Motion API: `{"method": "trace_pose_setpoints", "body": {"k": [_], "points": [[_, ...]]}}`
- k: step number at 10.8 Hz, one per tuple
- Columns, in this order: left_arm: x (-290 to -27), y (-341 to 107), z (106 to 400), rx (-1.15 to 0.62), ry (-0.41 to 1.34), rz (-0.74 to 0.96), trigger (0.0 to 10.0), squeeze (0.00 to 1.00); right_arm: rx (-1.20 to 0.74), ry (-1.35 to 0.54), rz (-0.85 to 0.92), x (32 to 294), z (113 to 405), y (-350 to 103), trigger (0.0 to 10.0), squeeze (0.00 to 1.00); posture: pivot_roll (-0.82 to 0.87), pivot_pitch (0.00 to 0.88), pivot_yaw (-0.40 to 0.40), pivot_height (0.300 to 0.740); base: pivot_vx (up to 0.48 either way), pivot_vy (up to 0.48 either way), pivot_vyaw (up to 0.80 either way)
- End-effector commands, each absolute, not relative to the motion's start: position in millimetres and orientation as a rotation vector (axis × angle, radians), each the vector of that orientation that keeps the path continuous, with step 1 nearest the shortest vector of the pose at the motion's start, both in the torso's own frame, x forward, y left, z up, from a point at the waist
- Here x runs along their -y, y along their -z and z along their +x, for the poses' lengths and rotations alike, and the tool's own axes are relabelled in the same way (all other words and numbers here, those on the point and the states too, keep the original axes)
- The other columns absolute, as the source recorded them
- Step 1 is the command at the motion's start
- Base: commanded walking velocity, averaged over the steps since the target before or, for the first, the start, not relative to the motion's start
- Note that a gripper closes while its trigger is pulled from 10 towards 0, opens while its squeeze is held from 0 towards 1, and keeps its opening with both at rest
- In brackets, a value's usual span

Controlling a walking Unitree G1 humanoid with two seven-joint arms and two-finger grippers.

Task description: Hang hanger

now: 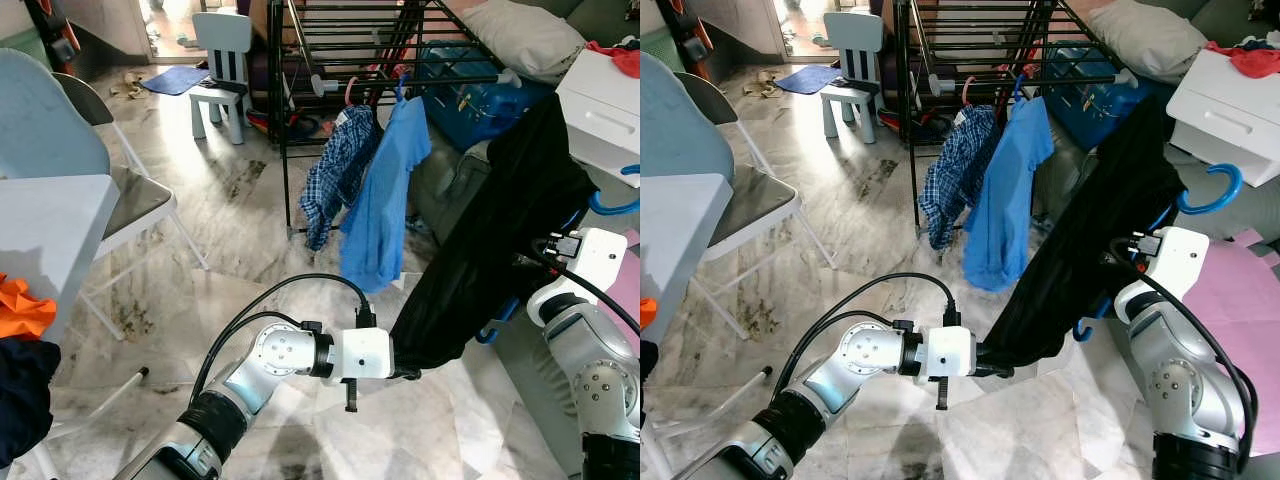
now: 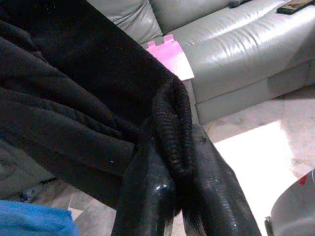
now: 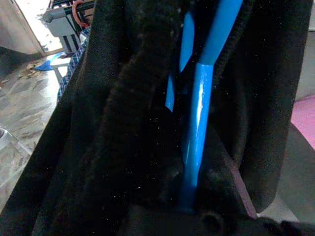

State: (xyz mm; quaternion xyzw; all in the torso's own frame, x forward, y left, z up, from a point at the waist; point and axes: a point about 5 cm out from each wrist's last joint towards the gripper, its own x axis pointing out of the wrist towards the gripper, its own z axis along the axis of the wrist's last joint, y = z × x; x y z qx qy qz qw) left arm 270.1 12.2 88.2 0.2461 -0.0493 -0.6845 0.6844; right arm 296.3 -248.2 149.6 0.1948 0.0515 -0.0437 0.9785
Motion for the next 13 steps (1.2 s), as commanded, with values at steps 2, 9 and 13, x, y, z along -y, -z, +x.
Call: {"method": "trace_pose_setpoints", "body": {"k": [2, 9, 13], "points": [[-11.3, -86.4, 269.3, 0.094, 1.556, 0.565, 10.0, 0.36, -0.025, 0.088, 0.373, 251.6, 296.6, -165.5, 10.0, 0.0, 0.0, 0.0, -0.076, 0.74, 0.0, 0.0, 0.0], [-8.4, -97.5, 288.7, 0.119, 1.369, 0.363, 10.0, 1.0, -0.019, -0.085, 0.004, 218.4, 285.3, -142.2, 10.0, 0.0, 0.01, 0.0, -0.08, 0.74, 0.0, 0.0, 0.0], [-24.7, -88.0, 279.2, -0.024, 1.557, 0.378, 10.0, 1.0, 0.006, -0.072, -0.087, 220.6, 288.0, -144.6, 10.0, 0.0, 0.01, 0.0, -0.079, 0.74, 0.0, 0.0, 0.0]]}}
